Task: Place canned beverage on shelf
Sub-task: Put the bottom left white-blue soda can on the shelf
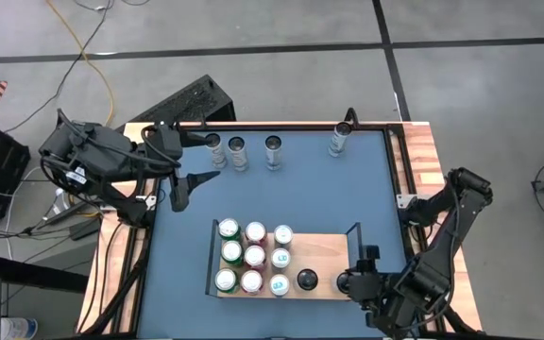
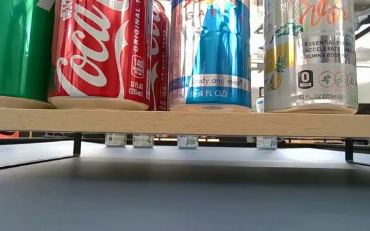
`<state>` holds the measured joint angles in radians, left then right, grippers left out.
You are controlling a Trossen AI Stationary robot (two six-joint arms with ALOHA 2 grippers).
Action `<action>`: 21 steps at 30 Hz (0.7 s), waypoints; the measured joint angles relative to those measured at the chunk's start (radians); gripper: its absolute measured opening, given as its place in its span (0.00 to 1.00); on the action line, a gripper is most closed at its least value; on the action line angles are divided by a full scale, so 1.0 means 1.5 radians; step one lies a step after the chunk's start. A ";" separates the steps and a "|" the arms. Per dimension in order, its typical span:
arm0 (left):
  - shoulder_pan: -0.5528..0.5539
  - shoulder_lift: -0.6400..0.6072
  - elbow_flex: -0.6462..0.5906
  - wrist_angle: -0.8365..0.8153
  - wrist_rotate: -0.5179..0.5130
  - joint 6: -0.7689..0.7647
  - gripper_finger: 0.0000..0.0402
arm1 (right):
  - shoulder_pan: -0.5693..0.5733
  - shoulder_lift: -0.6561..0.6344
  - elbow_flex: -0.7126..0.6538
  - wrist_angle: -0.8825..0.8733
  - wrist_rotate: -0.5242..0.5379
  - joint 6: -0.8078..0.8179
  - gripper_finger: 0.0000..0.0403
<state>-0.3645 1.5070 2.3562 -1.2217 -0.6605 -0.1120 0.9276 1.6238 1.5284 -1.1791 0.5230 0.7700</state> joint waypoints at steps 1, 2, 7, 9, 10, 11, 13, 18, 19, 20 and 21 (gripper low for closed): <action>0.000 0.000 0.000 0.000 0.000 -0.001 0.77 | 0.000 0.000 0.000 0.001 0.001 -0.005 0.60; 0.000 0.000 0.000 0.000 0.000 -0.002 0.77 | 0.000 0.000 0.000 0.003 0.001 -0.011 0.60; 0.000 0.000 0.000 0.000 0.000 -0.004 0.77 | -0.001 0.000 0.000 0.013 -0.002 -0.031 0.60; 0.000 0.000 0.000 0.000 0.000 -0.005 0.77 | 0.000 0.000 0.000 0.020 -0.002 -0.037 0.60; 0.000 0.000 0.000 0.000 0.000 -0.006 0.77 | 0.000 0.000 0.000 0.028 -0.002 -0.046 0.60; 0.000 0.000 0.000 0.000 0.000 -0.008 0.77 | 0.000 0.000 0.000 0.039 -0.002 -0.058 0.60; 0.000 0.000 -0.001 0.000 0.000 -0.011 0.77 | 0.000 0.000 0.000 0.058 -0.002 -0.077 0.60; 0.000 0.000 -0.001 0.000 0.000 -0.014 0.77 | -0.011 0.000 0.000 0.060 -0.002 -0.102 0.60; 0.000 0.000 -0.001 0.000 0.000 -0.016 0.77 | -0.013 0.000 0.000 0.059 -0.002 -0.103 0.60; 0.000 0.000 -0.001 0.000 0.000 -0.018 0.77 | -0.014 0.000 0.000 0.058 -0.002 -0.105 0.60; 0.000 0.000 -0.001 0.000 0.000 -0.019 0.77 | -0.014 0.000 0.000 0.060 -0.002 -0.110 0.60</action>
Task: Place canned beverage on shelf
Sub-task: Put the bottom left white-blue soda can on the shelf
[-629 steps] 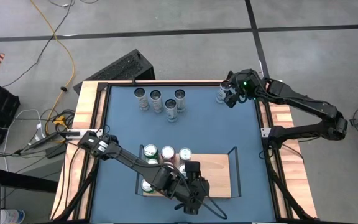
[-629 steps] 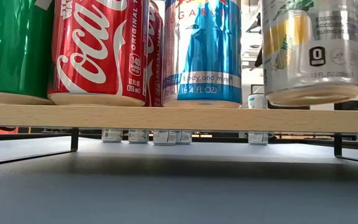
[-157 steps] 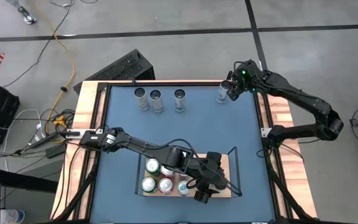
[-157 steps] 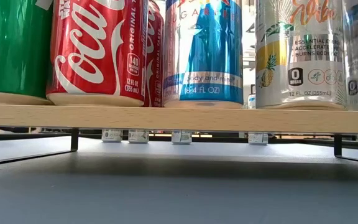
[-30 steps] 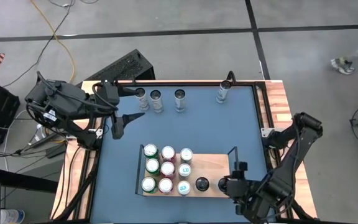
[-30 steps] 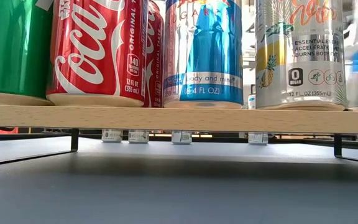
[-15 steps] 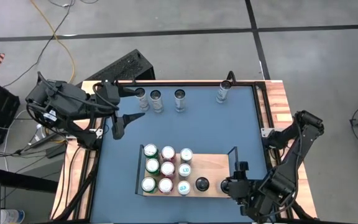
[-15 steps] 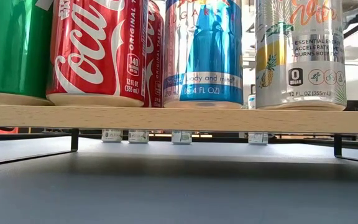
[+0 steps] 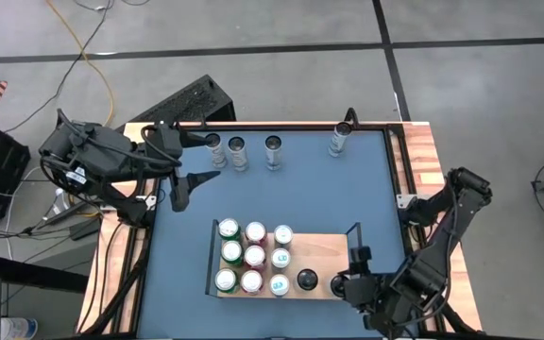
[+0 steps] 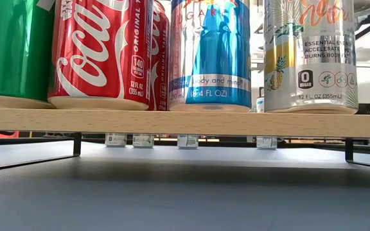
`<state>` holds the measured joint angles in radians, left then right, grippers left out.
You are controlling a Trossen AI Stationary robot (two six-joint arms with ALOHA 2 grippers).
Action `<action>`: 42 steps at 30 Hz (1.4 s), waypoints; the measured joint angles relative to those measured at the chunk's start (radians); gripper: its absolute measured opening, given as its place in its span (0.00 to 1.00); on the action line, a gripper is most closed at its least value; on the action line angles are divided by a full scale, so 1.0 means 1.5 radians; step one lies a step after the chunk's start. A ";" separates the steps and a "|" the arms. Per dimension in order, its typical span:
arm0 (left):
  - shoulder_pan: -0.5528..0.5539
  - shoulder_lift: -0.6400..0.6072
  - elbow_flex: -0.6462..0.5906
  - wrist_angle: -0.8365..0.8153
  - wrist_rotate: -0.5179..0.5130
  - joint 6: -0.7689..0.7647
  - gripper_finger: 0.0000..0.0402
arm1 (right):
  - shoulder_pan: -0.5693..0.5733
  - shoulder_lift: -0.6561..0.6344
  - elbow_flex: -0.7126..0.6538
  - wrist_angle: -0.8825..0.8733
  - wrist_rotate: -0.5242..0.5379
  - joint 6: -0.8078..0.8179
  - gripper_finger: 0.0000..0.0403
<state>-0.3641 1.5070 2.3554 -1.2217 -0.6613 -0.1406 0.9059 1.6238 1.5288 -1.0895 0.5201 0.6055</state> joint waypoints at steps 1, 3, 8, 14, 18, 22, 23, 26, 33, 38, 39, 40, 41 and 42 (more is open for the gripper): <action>0.000 0.000 0.000 0.000 0.000 0.000 0.77 | 0.000 0.000 0.000 0.003 0.000 -0.003 0.60; 0.000 0.000 0.000 0.000 0.000 0.000 0.77 | 0.000 0.000 -0.001 0.017 0.001 -0.011 0.60; 0.000 0.000 0.000 0.000 0.000 0.000 0.77 | 0.001 -0.001 -0.016 0.038 -0.005 -0.019 0.60; 0.000 0.000 0.000 0.000 0.000 -0.001 0.77 | 0.001 -0.001 -0.019 0.036 -0.004 -0.025 0.60; 0.000 0.000 0.000 0.000 0.000 -0.002 0.77 | 0.001 -0.001 -0.019 0.036 -0.014 -0.038 0.60; 0.000 0.000 0.000 0.000 0.000 -0.002 0.77 | 0.001 -0.001 -0.019 0.037 -0.022 -0.050 0.60; 0.000 0.000 0.000 0.000 0.000 -0.002 0.77 | 0.001 -0.001 -0.019 0.037 -0.021 -0.056 0.60; 0.000 0.000 0.000 0.000 0.000 -0.002 0.77 | 0.001 -0.001 -0.019 0.033 -0.020 -0.062 0.60; 0.000 0.000 0.000 0.000 0.000 -0.002 0.77 | 0.001 -0.001 -0.019 0.033 -0.019 -0.090 0.60; 0.000 0.000 0.000 0.000 0.000 -0.009 0.77 | 0.001 -0.001 -0.019 0.033 -0.019 -0.092 0.60; 0.000 0.000 0.000 0.000 -0.001 -0.010 0.77 | 0.001 -0.001 -0.019 0.033 -0.019 -0.092 0.60; 0.000 0.000 0.000 0.000 -0.001 -0.013 0.77 | 0.001 -0.001 -0.019 0.034 -0.018 -0.092 0.60; 0.000 0.000 0.000 0.000 -0.001 -0.017 0.77 | 0.001 -0.001 -0.019 0.034 -0.018 -0.092 0.60; 0.000 0.000 0.000 0.000 -0.001 -0.020 0.77 | 0.001 -0.001 -0.019 0.034 -0.017 -0.093 0.60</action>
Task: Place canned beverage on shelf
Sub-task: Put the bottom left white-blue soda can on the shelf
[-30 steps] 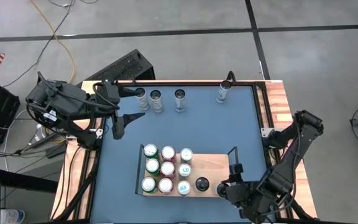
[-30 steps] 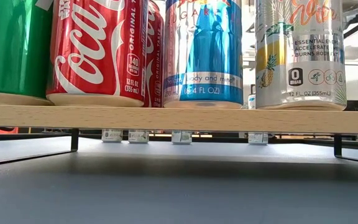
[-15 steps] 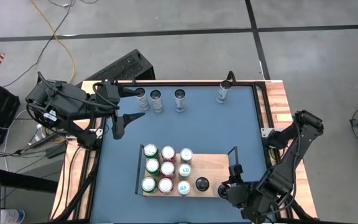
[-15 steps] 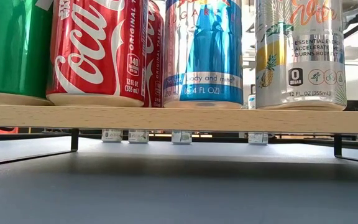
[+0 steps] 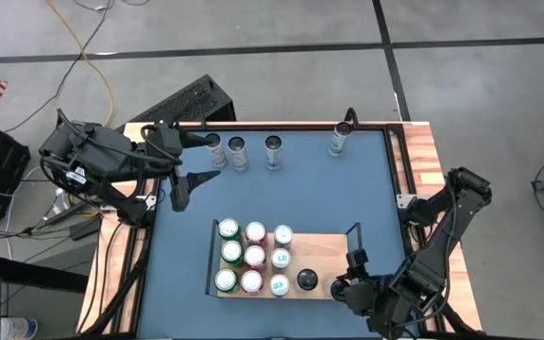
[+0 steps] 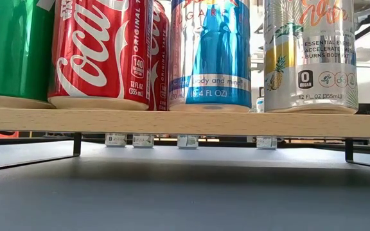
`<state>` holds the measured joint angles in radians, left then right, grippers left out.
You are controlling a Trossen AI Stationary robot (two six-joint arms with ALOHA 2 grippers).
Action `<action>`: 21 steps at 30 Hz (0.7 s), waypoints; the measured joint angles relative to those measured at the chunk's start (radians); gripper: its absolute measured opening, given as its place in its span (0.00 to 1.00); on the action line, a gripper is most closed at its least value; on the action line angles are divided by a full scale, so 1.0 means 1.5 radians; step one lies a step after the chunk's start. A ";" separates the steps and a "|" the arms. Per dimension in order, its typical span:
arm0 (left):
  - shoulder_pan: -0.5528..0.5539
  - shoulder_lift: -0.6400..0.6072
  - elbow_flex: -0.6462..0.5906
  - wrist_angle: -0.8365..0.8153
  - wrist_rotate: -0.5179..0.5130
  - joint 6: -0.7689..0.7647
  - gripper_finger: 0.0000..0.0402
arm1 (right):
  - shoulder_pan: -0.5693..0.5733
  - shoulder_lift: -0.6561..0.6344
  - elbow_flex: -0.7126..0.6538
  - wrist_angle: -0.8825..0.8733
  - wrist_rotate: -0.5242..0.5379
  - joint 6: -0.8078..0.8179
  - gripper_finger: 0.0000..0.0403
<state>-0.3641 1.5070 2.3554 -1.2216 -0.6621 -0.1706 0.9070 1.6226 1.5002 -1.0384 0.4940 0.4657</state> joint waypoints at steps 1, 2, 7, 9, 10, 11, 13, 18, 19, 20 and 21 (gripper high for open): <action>0.000 0.000 0.000 0.000 0.000 0.000 0.77 | 0.000 0.000 0.000 0.000 0.000 -0.001 0.60; 0.000 0.000 0.000 0.000 0.000 0.000 0.77 | 0.000 0.000 0.000 0.000 0.001 -0.002 0.60; 0.000 0.000 0.000 0.000 0.000 -0.002 0.77 | -0.004 0.000 0.000 0.008 0.001 -0.002 0.60; 0.000 0.000 0.000 0.000 0.000 -0.002 0.77 | -0.004 -0.002 0.000 0.011 0.001 -0.003 0.60; 0.000 0.000 0.000 0.000 0.000 -0.002 0.77 | -0.004 -0.003 0.000 0.012 0.001 -0.003 0.60; 0.000 0.000 -0.001 0.001 0.000 -0.002 0.77 | -0.005 -0.004 0.000 0.012 0.002 -0.003 0.60; 0.000 0.000 -0.002 0.000 0.000 -0.002 0.77 | -0.006 -0.004 0.000 0.012 0.003 -0.010 0.60; 0.000 0.000 -0.003 0.000 0.000 -0.002 0.77 | -0.009 -0.005 0.000 0.014 0.003 -0.022 0.60; 0.000 0.000 -0.003 0.000 -0.001 -0.001 0.77 | -0.009 -0.005 0.000 0.015 0.003 -0.022 0.60; 0.000 0.000 -0.003 0.000 -0.001 0.001 0.77 | -0.009 -0.006 -0.001 0.016 0.003 -0.022 0.60; 0.000 0.000 -0.003 0.000 -0.002 0.001 0.77 | -0.009 -0.007 -0.006 0.024 0.003 -0.022 0.60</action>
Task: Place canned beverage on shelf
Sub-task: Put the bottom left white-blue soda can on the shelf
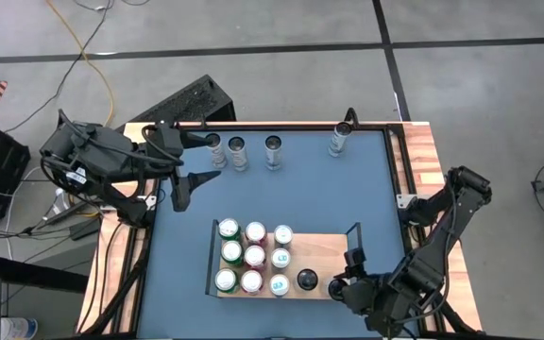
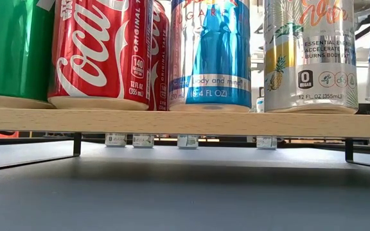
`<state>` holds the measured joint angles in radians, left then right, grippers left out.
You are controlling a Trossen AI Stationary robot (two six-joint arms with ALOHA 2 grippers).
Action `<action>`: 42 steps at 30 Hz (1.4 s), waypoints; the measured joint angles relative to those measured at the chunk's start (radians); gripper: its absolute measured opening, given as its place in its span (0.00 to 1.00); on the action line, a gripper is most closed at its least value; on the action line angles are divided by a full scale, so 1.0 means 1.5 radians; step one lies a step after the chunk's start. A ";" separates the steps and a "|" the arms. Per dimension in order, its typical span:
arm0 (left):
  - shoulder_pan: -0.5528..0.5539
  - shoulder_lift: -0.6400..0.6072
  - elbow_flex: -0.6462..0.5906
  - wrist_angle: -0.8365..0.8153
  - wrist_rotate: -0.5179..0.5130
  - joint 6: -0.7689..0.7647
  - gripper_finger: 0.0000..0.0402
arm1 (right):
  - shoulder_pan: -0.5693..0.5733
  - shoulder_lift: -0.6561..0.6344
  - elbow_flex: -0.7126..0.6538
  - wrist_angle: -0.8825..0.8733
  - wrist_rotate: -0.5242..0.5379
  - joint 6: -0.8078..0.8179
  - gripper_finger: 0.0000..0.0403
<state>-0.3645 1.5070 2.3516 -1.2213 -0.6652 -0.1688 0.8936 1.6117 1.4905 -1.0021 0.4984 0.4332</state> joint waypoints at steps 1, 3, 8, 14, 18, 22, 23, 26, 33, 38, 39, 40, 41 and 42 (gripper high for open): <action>0.000 0.000 0.000 0.000 -0.001 0.000 0.77 | -0.001 -0.007 -0.014 0.017 0.000 0.000 0.60; 0.000 0.000 0.000 0.000 -0.001 0.000 0.77 | -0.003 -0.030 -0.059 0.075 -0.008 0.004 0.60; 0.000 0.000 0.000 0.000 -0.001 0.000 0.77 | -0.004 -0.084 -0.149 0.178 -0.015 0.011 0.60; 0.000 0.000 0.000 0.000 -0.013 0.004 0.77 | -0.009 -0.115 -0.159 0.119 -0.004 0.014 0.60; 0.000 0.000 0.000 0.000 -0.015 0.004 0.77 | -0.015 -0.121 -0.159 0.110 -0.019 -0.007 0.60; 0.000 0.000 0.000 0.000 -0.015 0.004 0.77 | -0.024 -0.121 -0.159 0.122 -0.054 -0.028 0.60; 0.000 0.000 0.000 0.000 -0.015 0.004 0.77 | -0.027 -0.121 -0.158 0.122 -0.061 -0.029 0.60; 0.000 0.000 0.000 0.000 -0.015 0.004 0.77 | -0.031 -0.121 -0.158 0.123 -0.072 -0.033 0.60; 0.000 0.000 0.000 -0.001 -0.015 0.005 0.77 | -0.035 -0.121 -0.158 0.123 -0.077 -0.056 0.60; 0.000 0.000 0.000 -0.001 -0.015 0.012 0.77 | -0.035 -0.121 -0.158 0.122 -0.087 -0.071 0.60; 0.000 0.000 0.000 -0.001 -0.015 0.012 0.77 | -0.035 -0.121 -0.158 0.121 -0.087 -0.073 0.60; 0.000 0.000 0.000 -0.001 -0.015 0.012 0.77 | -0.035 -0.121 -0.158 0.120 -0.088 -0.077 0.60; 0.000 0.000 0.000 -0.001 -0.015 0.012 0.77 | -0.035 -0.121 -0.157 0.119 -0.088 -0.078 0.60; 0.000 0.000 0.000 -0.001 -0.015 0.012 0.77 | -0.035 -0.121 -0.157 0.118 -0.089 -0.078 0.61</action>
<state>-0.3641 1.5070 2.3516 -1.2232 -0.6884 -0.1513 0.8413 1.4303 1.2545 -0.8246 0.3652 0.3157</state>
